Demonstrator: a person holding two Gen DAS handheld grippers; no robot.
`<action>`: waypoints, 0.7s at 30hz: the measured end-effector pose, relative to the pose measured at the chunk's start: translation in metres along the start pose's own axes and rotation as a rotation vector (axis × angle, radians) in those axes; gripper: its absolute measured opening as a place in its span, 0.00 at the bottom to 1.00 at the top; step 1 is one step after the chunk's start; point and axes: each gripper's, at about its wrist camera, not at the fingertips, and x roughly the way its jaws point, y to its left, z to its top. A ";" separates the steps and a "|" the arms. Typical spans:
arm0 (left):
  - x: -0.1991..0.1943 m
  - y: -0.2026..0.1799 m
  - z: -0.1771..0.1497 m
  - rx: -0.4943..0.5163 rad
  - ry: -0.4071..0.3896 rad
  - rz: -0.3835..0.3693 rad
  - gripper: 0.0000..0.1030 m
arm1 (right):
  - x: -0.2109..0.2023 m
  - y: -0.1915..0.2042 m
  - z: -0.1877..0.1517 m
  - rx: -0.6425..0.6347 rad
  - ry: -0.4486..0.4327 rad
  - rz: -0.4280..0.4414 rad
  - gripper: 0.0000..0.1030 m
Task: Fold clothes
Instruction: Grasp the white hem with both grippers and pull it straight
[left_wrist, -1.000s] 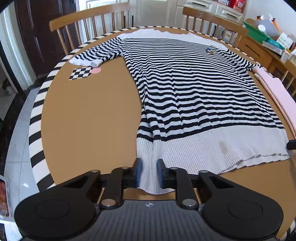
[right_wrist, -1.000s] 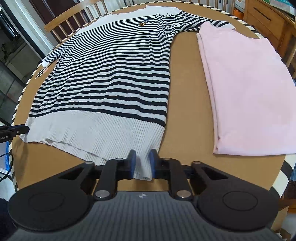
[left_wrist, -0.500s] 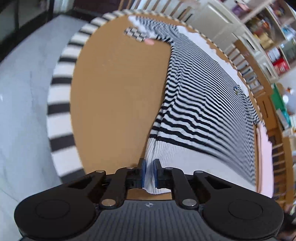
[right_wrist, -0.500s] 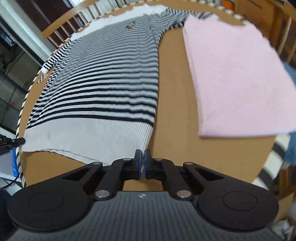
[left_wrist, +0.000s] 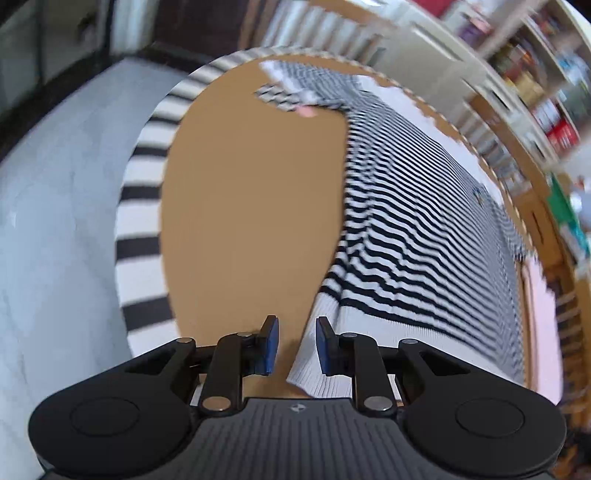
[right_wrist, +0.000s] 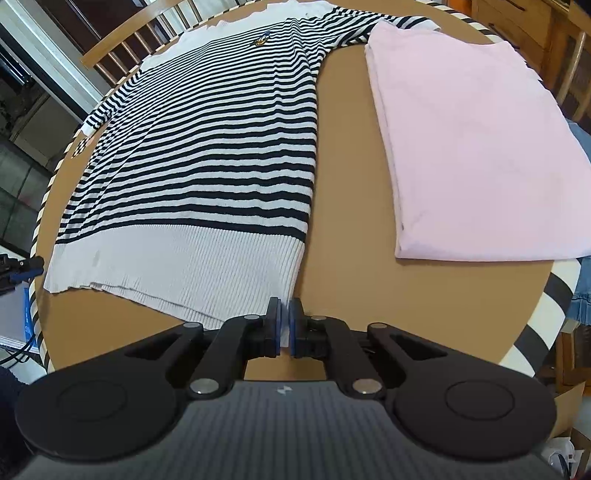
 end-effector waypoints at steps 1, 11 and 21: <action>0.001 -0.007 0.000 0.051 -0.012 0.009 0.22 | 0.000 0.000 0.000 0.001 0.001 -0.001 0.05; 0.011 -0.057 -0.019 0.450 -0.011 0.098 0.22 | 0.001 -0.004 -0.002 0.018 0.011 0.002 0.07; 0.017 -0.057 -0.023 0.470 -0.002 0.095 0.17 | -0.007 0.007 0.004 -0.045 -0.022 -0.013 0.12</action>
